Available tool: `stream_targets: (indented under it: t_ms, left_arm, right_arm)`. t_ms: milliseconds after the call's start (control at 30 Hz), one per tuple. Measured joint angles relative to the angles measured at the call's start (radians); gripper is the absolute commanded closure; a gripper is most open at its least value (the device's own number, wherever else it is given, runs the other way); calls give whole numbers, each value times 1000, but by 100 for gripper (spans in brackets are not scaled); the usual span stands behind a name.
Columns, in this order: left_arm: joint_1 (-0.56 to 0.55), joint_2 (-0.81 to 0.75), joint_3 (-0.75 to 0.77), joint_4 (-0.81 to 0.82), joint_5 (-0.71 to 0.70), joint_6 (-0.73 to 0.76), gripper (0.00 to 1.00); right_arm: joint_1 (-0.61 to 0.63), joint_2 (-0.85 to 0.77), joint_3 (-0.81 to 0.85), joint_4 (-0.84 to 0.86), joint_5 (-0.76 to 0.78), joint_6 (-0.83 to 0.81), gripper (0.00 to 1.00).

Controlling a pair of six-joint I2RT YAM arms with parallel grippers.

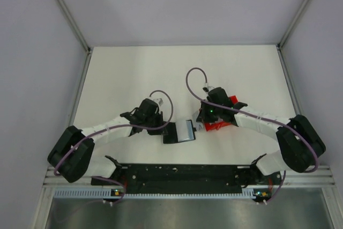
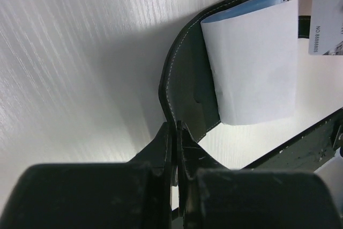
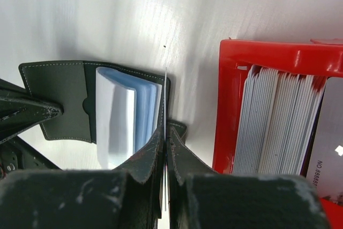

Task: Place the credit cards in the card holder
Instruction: Open the card holder at the center of the board.

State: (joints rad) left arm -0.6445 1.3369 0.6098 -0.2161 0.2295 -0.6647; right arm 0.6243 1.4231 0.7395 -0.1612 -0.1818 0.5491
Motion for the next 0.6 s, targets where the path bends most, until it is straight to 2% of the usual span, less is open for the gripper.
stream_targets:
  t_ms: [367, 600]
  left_arm:
    - [0, 0, 0, -25, 13, 32, 100]
    - [0, 0, -4, -23, 12, 8, 100]
  right_arm:
    - [0, -17, -62, 21, -33, 21, 100]
    - [15, -53, -127, 93, -56, 85, 100]
